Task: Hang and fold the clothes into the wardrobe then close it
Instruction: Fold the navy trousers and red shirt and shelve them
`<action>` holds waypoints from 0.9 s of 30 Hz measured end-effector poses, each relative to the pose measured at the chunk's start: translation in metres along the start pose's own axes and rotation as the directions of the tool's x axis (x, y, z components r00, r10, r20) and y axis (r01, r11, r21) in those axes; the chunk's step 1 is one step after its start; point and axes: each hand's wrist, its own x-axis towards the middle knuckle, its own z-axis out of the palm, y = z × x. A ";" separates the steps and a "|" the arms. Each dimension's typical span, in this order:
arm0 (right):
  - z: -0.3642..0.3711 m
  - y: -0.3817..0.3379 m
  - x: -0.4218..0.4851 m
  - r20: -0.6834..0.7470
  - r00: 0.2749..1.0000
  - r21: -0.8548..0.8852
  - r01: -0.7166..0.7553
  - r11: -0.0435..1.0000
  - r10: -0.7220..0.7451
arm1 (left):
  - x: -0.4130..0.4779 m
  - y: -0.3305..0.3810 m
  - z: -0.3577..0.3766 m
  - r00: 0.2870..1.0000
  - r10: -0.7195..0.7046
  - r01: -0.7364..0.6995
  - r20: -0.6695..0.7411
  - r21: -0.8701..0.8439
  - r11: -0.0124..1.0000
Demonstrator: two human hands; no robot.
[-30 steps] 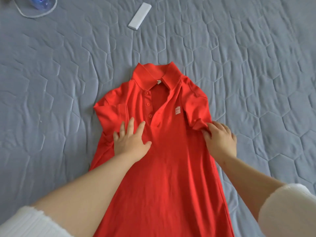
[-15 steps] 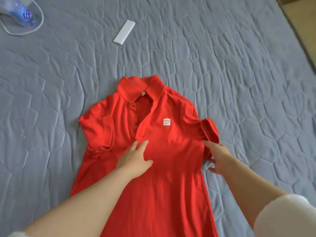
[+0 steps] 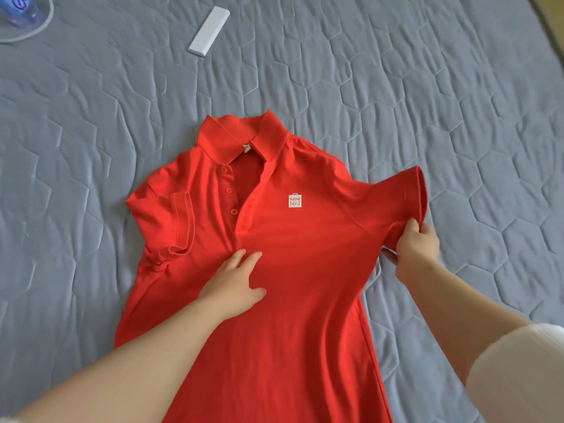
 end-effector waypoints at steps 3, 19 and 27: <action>-0.013 -0.016 0.003 -0.008 0.965 -0.183 0.257 0.949 -0.263 | 0.000 -0.001 -0.003 1.000 0.012 -0.012 0.015 -0.002 1.000; 0.001 -0.026 -0.018 0.046 0.974 -0.213 0.228 0.950 -0.223 | -0.007 -0.004 -0.011 1.000 0.012 -0.009 0.029 -0.113 0.994; 0.009 0.010 -0.083 0.674 0.487 -0.328 0.871 0.366 -0.556 | -0.007 0.013 -0.026 0.968 -0.248 0.097 -0.034 -0.863 0.496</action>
